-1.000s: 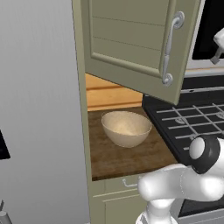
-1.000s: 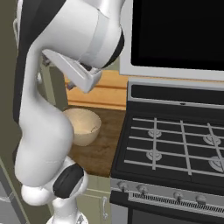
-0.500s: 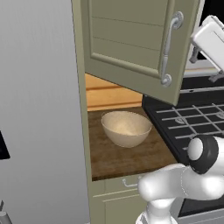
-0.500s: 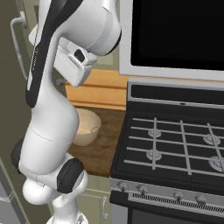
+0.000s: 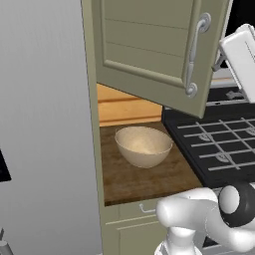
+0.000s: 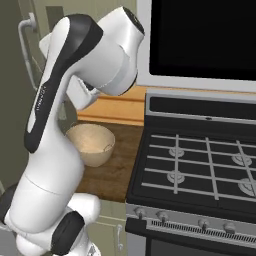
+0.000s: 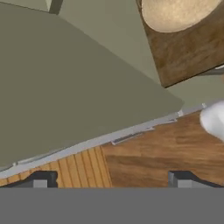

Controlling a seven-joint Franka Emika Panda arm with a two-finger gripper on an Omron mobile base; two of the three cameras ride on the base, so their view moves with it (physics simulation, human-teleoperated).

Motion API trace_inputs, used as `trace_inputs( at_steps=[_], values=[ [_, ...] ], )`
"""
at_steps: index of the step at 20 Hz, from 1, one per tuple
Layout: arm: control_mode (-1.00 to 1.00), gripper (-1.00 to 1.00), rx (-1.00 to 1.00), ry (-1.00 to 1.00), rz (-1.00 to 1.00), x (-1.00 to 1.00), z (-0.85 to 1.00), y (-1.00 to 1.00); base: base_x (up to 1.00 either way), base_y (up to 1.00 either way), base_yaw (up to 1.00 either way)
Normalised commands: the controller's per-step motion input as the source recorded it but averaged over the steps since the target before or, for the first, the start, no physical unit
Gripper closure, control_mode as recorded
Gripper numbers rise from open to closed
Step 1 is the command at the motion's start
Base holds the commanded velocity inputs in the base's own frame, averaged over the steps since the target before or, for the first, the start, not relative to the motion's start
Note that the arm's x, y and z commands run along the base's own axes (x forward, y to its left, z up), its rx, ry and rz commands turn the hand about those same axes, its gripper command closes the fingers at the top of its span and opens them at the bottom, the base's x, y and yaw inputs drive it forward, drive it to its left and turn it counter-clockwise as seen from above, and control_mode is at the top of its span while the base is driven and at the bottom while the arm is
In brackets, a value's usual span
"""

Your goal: Open the cabinet, pick up the bread from the cabinet and place it in the basket. Then move the basket to the dining counter.

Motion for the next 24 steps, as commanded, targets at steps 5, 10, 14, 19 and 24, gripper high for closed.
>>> trace_inputs(
  at_steps=[5,10,14,19,24],
  values=[
    [-1.00,-1.00,0.07,-0.01,-0.05,0.43,0.09,-0.16,0.00,0.00,0.00],
    [-1.00,-1.00,0.06,-0.04,-0.01,-0.33,0.20,-0.04,0.00,0.00,0.00],
    [-1.00,-1.00,0.02,-0.05,0.00,-0.50,0.33,-0.04,0.00,0.00,0.00],
    [-1.00,-1.00,0.00,0.00,-0.02,0.32,0.01,-0.30,0.00,0.00,0.00],
    [-1.00,-1.00,0.00,0.00,-0.01,0.61,-0.13,-0.34,0.00,0.00,0.00]
  ],
)
